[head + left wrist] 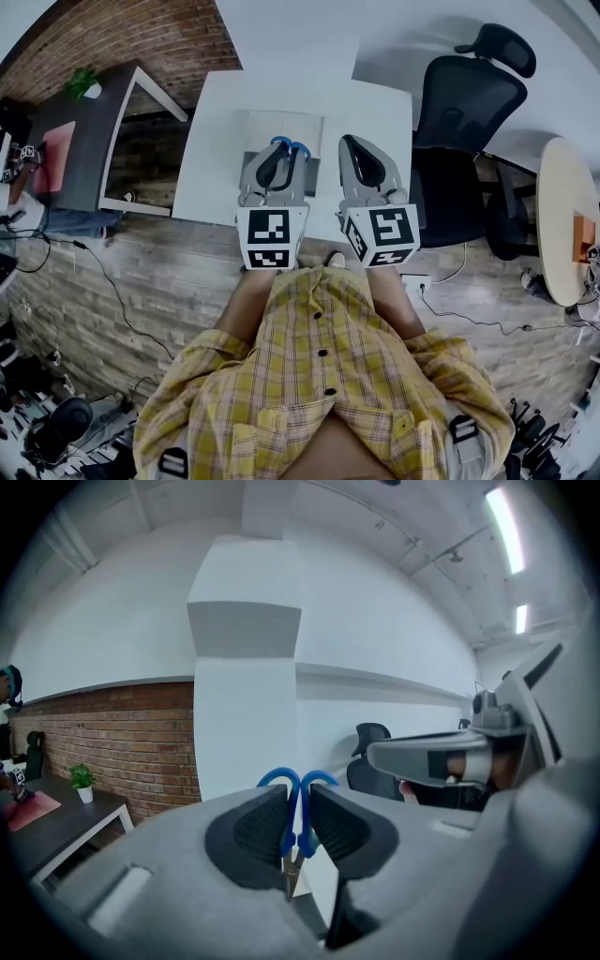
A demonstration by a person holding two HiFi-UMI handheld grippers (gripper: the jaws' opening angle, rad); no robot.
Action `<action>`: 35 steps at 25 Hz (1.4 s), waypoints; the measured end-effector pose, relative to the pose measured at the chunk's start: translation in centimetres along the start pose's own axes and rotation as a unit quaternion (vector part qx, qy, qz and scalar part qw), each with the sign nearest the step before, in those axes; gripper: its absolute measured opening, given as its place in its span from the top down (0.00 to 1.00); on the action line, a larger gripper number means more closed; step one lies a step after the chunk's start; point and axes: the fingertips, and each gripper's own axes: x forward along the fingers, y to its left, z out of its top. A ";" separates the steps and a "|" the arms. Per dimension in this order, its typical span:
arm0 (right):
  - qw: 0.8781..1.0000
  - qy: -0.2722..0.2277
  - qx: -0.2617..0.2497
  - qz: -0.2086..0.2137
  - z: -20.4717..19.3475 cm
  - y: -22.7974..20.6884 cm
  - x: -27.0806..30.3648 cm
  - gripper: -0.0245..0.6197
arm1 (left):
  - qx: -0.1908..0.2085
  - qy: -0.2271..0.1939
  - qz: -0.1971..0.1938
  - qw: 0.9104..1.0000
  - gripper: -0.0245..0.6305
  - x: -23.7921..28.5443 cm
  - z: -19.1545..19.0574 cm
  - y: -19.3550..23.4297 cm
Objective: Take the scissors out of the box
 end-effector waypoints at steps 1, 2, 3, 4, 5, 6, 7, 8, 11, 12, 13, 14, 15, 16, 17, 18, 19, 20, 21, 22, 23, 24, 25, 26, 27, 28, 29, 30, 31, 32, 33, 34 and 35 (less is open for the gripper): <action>1.000 -0.002 -0.001 0.000 0.2 0.0 0.0 0.97 | -0.004 -0.007 0.001 1.000 0.84 -0.1 0.4 0.0; 1.000 -0.005 -0.002 -0.001 0.4 -0.1 -0.1 0.97 | -0.008 -0.013 0.002 1.000 0.84 -0.2 0.8 0.0; 1.000 -0.007 -0.003 -0.001 0.6 -0.1 -0.1 0.97 | -0.012 -0.017 0.001 1.000 0.84 -0.3 1.1 0.0; 1.000 -0.010 -0.003 -0.001 0.8 -0.1 -0.2 0.97 | -0.016 -0.021 0.000 1.000 0.84 -0.4 1.3 0.0; 1.000 -0.013 -0.003 -0.001 1.0 0.0 -0.3 0.97 | -0.021 -0.024 -0.001 0.999 0.84 -0.4 1.5 -0.1; 1.000 -0.015 -0.003 -0.001 1.2 0.0 -0.4 0.97 | -0.025 -0.028 -0.001 0.999 0.84 -0.5 1.8 -0.1; 1.000 -0.017 -0.004 0.000 1.4 0.0 -0.4 0.97 | -0.028 -0.032 0.000 0.999 0.84 -0.7 2.1 -0.1; 1.000 -0.020 -0.005 0.000 1.7 0.1 -0.6 0.97 | -0.029 -0.038 0.001 0.999 0.84 -0.9 2.4 -0.1; 1.000 -0.028 -0.008 0.002 2.4 0.2 -1.0 0.97 | -0.031 -0.055 0.005 0.998 0.84 -1.6 3.5 -0.4; 0.999 -0.033 -0.011 0.002 2.6 0.2 -1.2 0.97 | -0.032 -0.059 0.007 0.998 0.84 -1.8 3.7 -0.4; 0.999 -0.038 -0.015 0.003 2.8 0.3 -1.4 0.97 | -0.032 -0.063 0.008 0.997 0.84 -1.9 3.9 -0.5; 0.999 -0.043 -0.021 0.004 3.0 0.3 -1.5 0.97 | -0.032 -0.065 0.010 0.997 0.84 -2.0 4.0 -0.5; 0.999 -0.047 -0.025 0.005 3.2 0.4 -1.7 0.97 | -0.033 -0.067 0.012 0.997 0.84 -2.0 4.1 -0.5; 0.998 -0.050 -0.027 0.006 3.3 0.4 -1.8 0.97 | -0.033 -0.069 0.013 0.997 0.84 -2.0 4.1 -0.5; 0.998 -0.052 -0.026 0.007 3.4 0.5 -1.8 0.97 | -0.034 -0.069 0.014 0.997 0.84 -2.0 4.1 -0.5; 0.998 -0.053 -0.025 0.007 3.4 0.5 -1.9 0.97 | -0.034 -0.069 0.014 0.997 0.84 -1.9 4.1 -0.5; 0.998 -0.053 -0.024 0.006 3.4 0.5 -1.9 0.97 | -0.035 -0.070 0.015 0.997 0.84 -1.9 4.1 -0.5; 0.998 -0.053 -0.024 0.006 3.4 0.4 -1.9 0.97 | -0.035 -0.071 0.015 0.997 0.84 -1.9 4.1 -0.5; 0.998 -0.054 -0.023 0.005 3.4 0.4 -1.9 0.97 | -0.034 -0.072 0.016 0.997 0.84 -2.0 4.1 -0.5; 0.998 -0.054 -0.023 0.003 3.4 0.3 -1.9 0.97 | -0.033 -0.073 0.016 0.997 0.84 -1.9 4.1 -0.4; 0.998 -0.054 -0.023 0.002 3.4 0.3 -1.8 0.97 | -0.032 -0.075 0.016 0.997 0.84 -1.9 4.1 -0.4; 0.998 -0.055 -0.023 0.000 3.4 0.2 -1.8 0.97 | -0.031 -0.076 0.017 0.996 0.84 -1.9 4.1 -0.3; 0.998 -0.055 -0.022 0.000 3.4 0.2 -1.8 0.97 | -0.029 -0.077 0.018 0.996 0.84 -1.9 4.1 -0.3; 0.998 -0.055 -0.022 -0.001 3.4 0.2 -1.8 0.97 | -0.027 -0.079 0.020 0.996 0.84 -2.0 4.1 -0.2; 0.998 -0.056 -0.022 -0.001 3.4 0.3 -1.9 0.97 | -0.026 -0.080 0.021 0.996 0.84 -2.1 4.2 -0.3; 0.998 -0.056 -0.022 -0.001 3.4 0.3 -2.0 0.97 | -0.025 -0.081 0.021 0.996 0.84 -2.2 4.3 -0.4; 0.998 -0.055 -0.022 -0.001 3.5 0.3 -2.1 0.97 | -0.024 -0.082 0.021 0.996 0.84 -2.2 4.4 -0.5; 0.998 -0.055 -0.022 -0.001 3.5 0.2 -2.2 0.97 | -0.022 -0.083 0.022 0.996 0.84 -2.3 4.5 -0.5; 0.998 -0.055 -0.022 -0.001 3.6 0.2 -2.2 0.97 | -0.019 -0.083 0.023 0.996 0.84 -2.3 4.6 -0.6; 0.998 -0.056 -0.023 -0.001 3.7 0.2 -2.2 0.97 | -0.015 -0.083 0.024 0.996 0.84 -2.3 4.6 -0.6; 0.998 -0.057 -0.022 0.000 3.7 0.3 -2.2 0.97 | -0.011 -0.083 0.025 0.996 0.84 -2.3 4.6 -0.6; 0.998 -0.057 -0.021 0.000 3.7 0.3 -2.2 0.97 | -0.010 -0.082 0.026 0.996 0.84 -2.3 4.6 -0.5; 0.998 -0.057 -0.019 0.000 3.7 0.3 -2.1 0.97 | -0.010 -0.082 0.026 0.996 0.84 -2.3 4.6 -0.5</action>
